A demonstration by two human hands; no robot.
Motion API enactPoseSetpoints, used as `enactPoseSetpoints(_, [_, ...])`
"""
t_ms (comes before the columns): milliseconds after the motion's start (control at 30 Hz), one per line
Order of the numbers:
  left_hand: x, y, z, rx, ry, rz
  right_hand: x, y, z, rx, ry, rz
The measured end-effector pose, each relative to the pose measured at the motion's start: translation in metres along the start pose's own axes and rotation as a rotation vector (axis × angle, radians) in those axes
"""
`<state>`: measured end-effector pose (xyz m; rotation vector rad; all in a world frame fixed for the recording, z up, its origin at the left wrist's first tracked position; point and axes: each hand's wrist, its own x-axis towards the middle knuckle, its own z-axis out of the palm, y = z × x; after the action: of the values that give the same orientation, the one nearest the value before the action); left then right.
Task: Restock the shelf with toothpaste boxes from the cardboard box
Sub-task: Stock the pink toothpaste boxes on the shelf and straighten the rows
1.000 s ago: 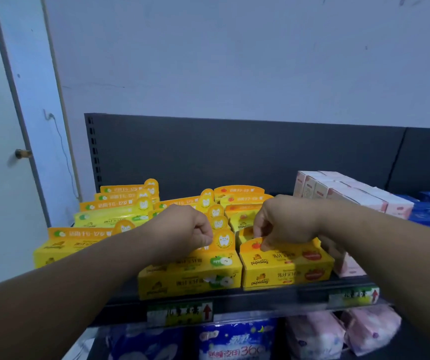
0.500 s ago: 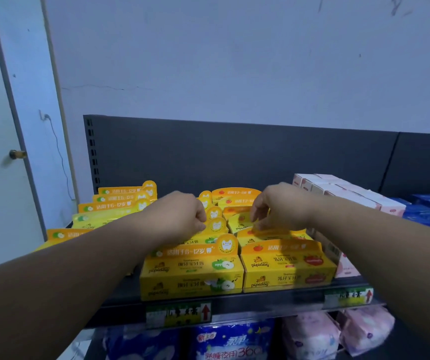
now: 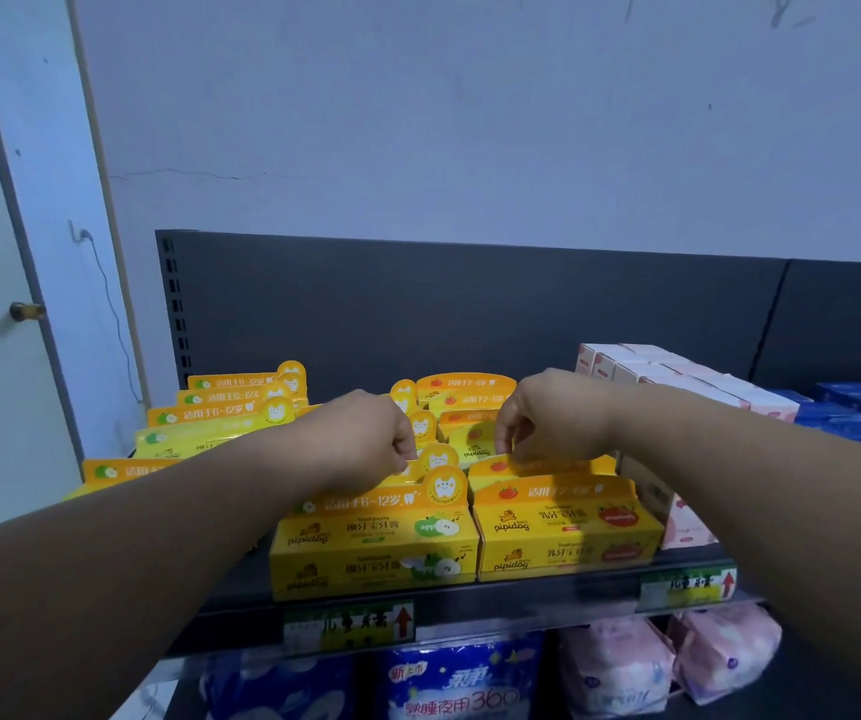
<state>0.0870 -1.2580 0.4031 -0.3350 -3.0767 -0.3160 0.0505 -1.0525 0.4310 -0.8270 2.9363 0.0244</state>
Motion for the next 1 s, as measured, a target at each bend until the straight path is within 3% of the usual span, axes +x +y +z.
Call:
enactPoseSetpoints(200, [0.001, 0.001, -0.001, 0.022, -0.015, -0.003, 0.002, 0.001, 0.005, 0.026, 0.003, 0.015])
enactPoseSetpoints(433, [0.013, -0.007, -0.015, 0.061, 0.147, -0.014, 0.009, 0.01, -0.003, 0.084, 0.166, 0.029])
enactPoseSetpoints(733, [0.04, -0.016, -0.012, 0.18, -0.003, -0.084, 0.042, 0.015, 0.012, 0.077, 0.125, 0.037])
enactPoseSetpoints(1000, [0.038, -0.021, -0.007, 0.106, -0.047, -0.04, 0.048, 0.019, 0.011, 0.013, 0.078, 0.033])
